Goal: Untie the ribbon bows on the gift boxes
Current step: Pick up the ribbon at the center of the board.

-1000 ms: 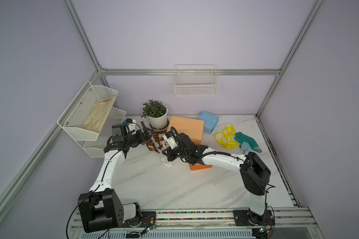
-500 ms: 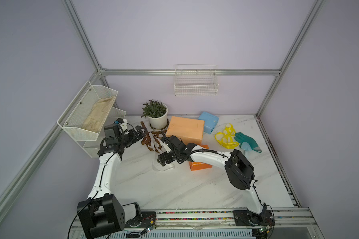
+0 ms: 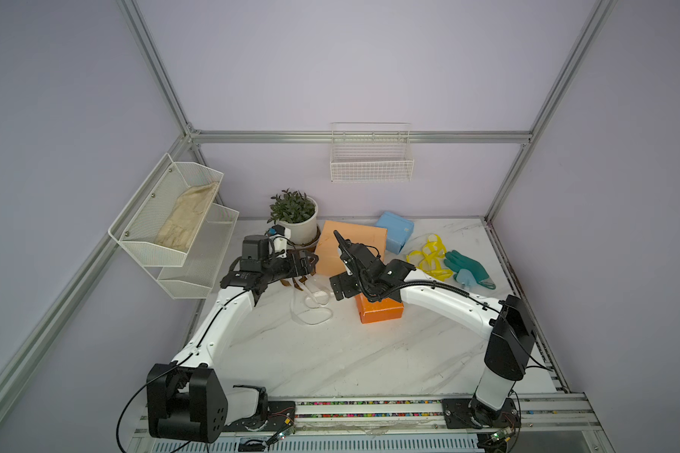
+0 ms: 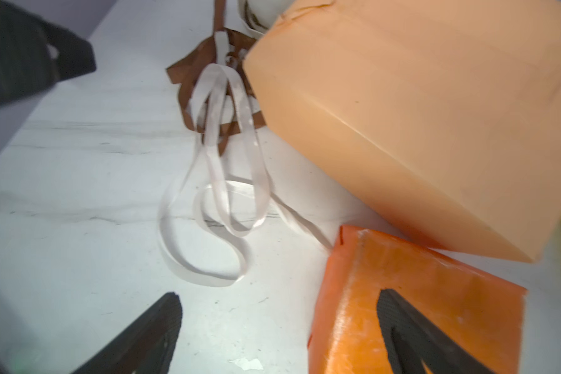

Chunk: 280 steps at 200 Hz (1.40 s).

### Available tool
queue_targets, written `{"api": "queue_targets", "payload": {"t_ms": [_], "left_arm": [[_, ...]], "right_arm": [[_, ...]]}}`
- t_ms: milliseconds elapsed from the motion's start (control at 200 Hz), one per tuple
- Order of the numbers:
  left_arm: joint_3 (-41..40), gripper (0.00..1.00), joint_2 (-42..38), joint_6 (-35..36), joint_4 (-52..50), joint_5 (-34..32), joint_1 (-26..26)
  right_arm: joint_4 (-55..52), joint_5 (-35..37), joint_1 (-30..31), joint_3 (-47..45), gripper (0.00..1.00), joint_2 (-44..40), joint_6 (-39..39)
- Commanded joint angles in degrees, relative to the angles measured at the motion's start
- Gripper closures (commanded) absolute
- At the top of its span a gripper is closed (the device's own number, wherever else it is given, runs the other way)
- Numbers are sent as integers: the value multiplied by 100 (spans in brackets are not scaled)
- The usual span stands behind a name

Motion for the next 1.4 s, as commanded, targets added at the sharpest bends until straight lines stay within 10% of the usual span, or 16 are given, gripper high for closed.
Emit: {"api": "queue_targets", "payload": {"t_ms": [0, 260, 895, 1085, 1285, 1395], "left_arm": [[-196, 10, 296, 773, -12, -935, -668], [156, 10, 1574, 1879, -237, -2415, -1838], [1162, 24, 3261, 2116, -498, -2982, -1998], [1138, 47, 3554, 2220, -510, -2710, -1997], [1042, 100, 3497, 2138, -652, -2517, -2002], [794, 100, 3072, 2004, -703, -2707, -2004]], "right_arm": [[-633, 839, 27, -258, 3, -145, 304], [-388, 1240, -211, -1145, 3, -663, 700], [111, 867, -783, -1886, 3, -1134, 745], [172, 906, -783, -1901, 3, -1143, 745], [230, 926, -783, -1929, 3, -1181, 736], [263, 950, -783, -1947, 3, -1207, 737]]}}
